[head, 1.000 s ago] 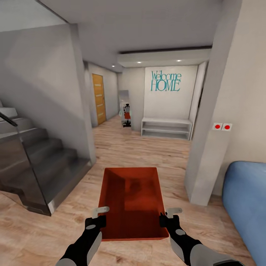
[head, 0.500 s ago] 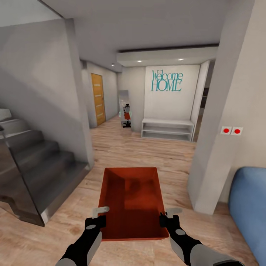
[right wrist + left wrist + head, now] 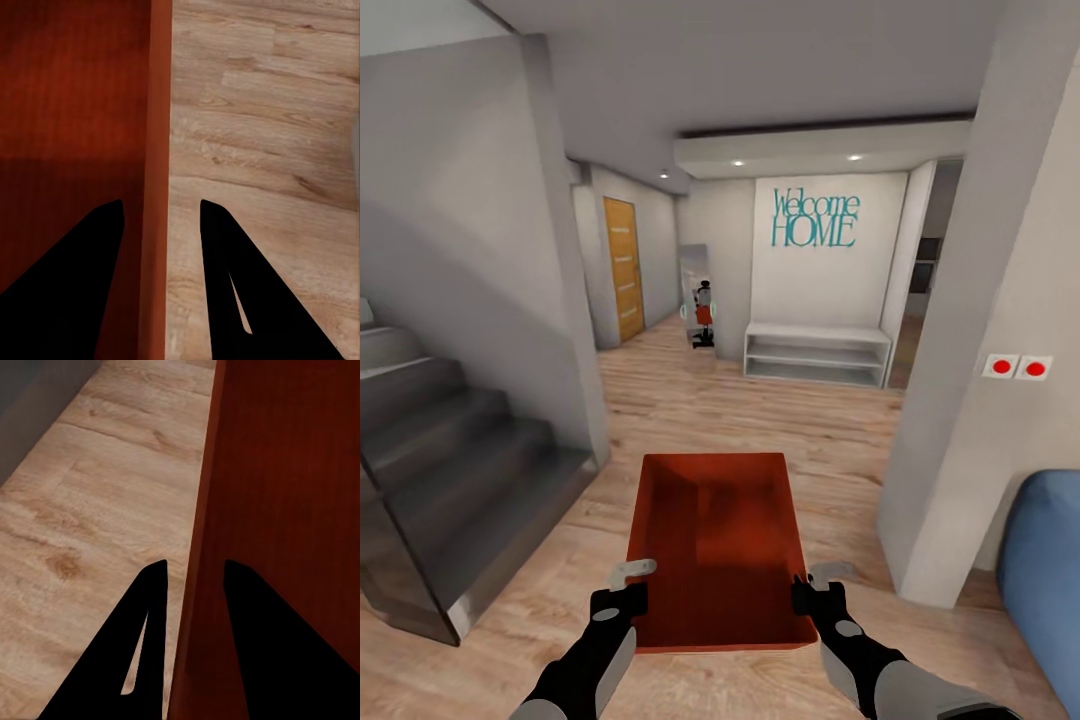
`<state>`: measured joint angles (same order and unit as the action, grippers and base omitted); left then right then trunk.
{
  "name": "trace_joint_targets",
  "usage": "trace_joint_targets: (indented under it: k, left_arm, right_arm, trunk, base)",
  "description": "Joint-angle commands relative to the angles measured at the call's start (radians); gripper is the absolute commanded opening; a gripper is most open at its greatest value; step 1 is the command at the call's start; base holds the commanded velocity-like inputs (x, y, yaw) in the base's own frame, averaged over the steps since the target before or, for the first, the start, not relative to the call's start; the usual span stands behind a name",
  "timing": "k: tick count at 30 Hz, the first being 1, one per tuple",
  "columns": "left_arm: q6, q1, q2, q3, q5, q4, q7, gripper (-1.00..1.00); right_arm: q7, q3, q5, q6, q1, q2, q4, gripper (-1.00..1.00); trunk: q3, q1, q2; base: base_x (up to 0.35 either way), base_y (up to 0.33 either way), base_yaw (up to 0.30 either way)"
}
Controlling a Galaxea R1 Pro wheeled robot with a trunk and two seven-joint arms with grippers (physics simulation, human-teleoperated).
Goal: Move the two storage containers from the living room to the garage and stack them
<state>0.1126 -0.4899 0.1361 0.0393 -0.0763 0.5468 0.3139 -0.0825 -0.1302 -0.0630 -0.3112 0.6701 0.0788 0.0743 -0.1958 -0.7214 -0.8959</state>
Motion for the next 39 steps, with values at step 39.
trace_joint_targets:
  k: [39]
  left_arm:
    - [0.006, -0.001, -0.003, -0.018, -0.002, 0.030, 0.007, -1.00]
  right_arm:
    - [-0.002, -0.002, 0.005, 0.000, 0.000, 0.001, -0.002, -1.00]
  trunk:
    - [-0.002, -0.001, -0.001]
  base:
    - [0.321, 0.000, 0.000]
